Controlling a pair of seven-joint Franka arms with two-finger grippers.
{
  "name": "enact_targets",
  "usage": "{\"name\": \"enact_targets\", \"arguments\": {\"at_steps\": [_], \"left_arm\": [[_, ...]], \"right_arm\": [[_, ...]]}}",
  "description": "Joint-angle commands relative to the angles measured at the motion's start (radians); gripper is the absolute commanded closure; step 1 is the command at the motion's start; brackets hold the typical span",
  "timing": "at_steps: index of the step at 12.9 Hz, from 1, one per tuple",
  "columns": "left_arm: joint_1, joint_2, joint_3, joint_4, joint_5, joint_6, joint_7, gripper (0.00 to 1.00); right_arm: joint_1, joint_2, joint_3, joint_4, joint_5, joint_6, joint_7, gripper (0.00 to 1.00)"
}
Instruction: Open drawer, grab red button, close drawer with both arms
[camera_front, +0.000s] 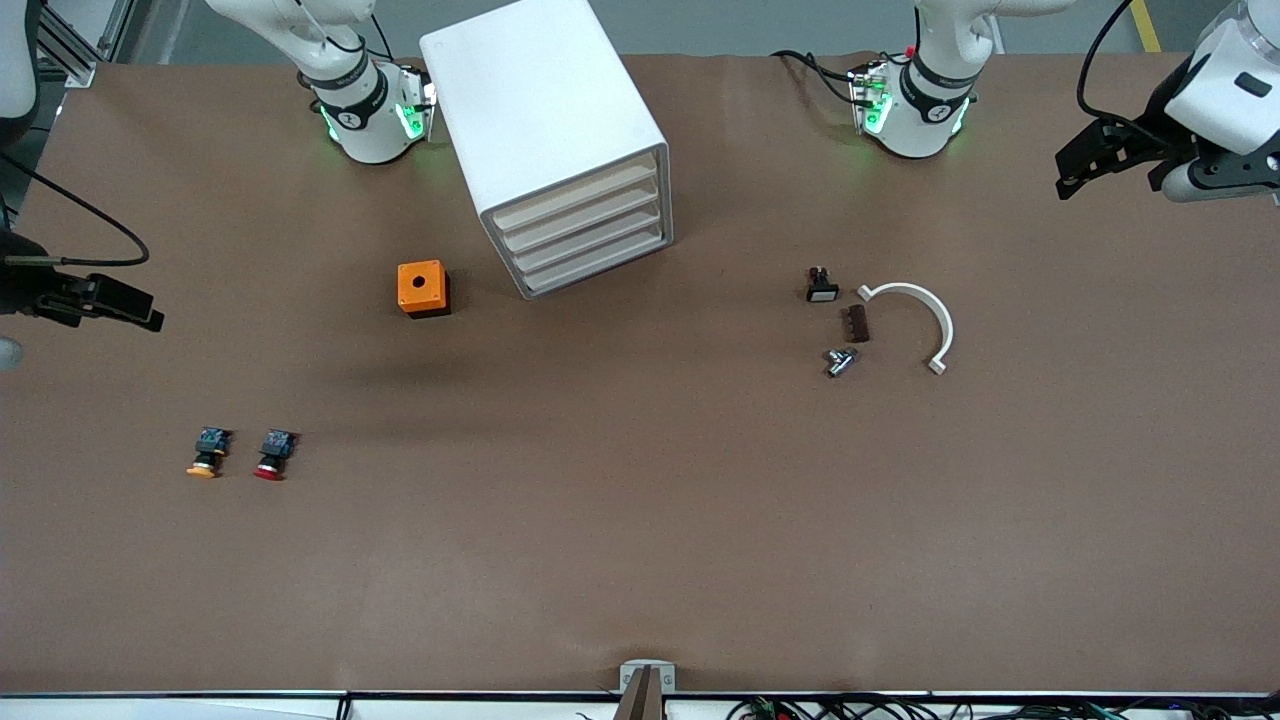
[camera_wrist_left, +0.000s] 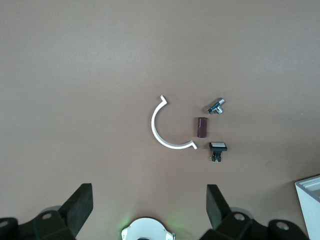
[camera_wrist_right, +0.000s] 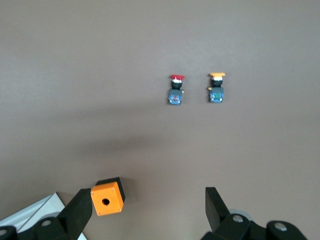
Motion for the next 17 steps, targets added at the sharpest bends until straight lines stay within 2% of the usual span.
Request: {"name": "enact_targets", "arguments": {"at_steps": [1, 5, 9, 12, 17], "left_arm": [[0.001, -0.058, 0.002, -0.069, 0.017, 0.040, 0.020, 0.00], [0.003, -0.037, 0.007, -0.043, 0.008, 0.040, 0.021, 0.00], [0.003, 0.019, 0.008, 0.029, 0.006, 0.037, 0.021, 0.00], [0.001, 0.023, 0.008, 0.031, 0.006, 0.037, 0.020, 0.00], [0.001, 0.025, 0.008, 0.036, 0.008, 0.037, 0.020, 0.00]], "right_arm": [[-0.028, -0.036, 0.009, 0.002, 0.023, -0.038, -0.004, 0.00], [0.001, -0.076, 0.020, 0.000, 0.027, -0.068, -0.002, 0.00], [0.030, -0.078, 0.015, 0.008, 0.030, -0.088, 0.012, 0.00], [0.029, -0.102, 0.012, 0.009, 0.027, -0.122, -0.005, 0.00], [0.035, -0.125, 0.018, -0.003, -0.033, -0.116, -0.014, 0.00]]}}
